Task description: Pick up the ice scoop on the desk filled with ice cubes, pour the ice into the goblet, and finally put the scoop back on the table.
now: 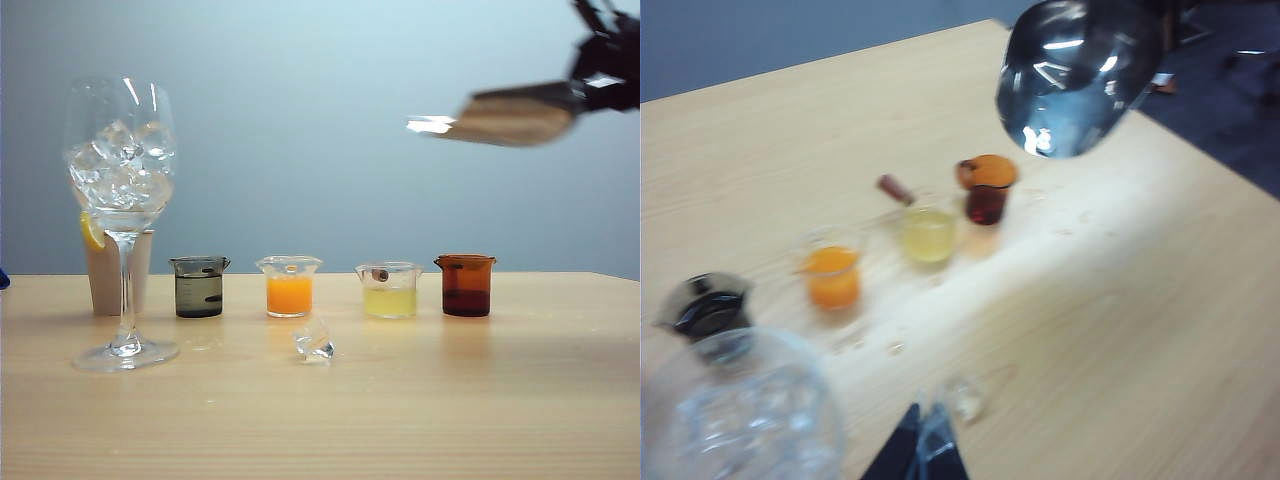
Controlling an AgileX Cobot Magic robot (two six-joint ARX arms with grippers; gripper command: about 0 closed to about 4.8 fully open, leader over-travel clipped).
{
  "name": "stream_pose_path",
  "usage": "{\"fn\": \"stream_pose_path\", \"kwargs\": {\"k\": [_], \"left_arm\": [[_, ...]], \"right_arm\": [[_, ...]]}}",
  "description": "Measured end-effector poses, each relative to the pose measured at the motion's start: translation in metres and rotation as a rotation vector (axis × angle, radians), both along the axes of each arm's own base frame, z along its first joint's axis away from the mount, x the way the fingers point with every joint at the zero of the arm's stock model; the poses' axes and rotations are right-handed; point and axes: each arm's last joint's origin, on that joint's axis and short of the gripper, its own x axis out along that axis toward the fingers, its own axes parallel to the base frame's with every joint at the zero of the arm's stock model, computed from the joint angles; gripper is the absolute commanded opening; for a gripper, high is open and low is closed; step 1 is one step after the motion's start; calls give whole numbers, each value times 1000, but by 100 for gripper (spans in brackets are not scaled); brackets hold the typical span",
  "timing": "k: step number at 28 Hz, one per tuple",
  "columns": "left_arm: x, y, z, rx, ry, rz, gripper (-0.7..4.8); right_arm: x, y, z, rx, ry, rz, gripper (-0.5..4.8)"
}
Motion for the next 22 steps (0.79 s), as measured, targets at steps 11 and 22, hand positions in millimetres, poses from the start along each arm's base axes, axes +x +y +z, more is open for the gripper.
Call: {"fn": "stream_pose_path", "kwargs": {"k": [11,22], "left_arm": [[8,-55,51,-49,-22,-136,-5],[24,-74,67,-24,-36,-141,-5]], "right_arm": [[-28,-115,-3,-121,-82,-229,-6],[-6,-144,-55,-146,-31,-241,-6]]}}
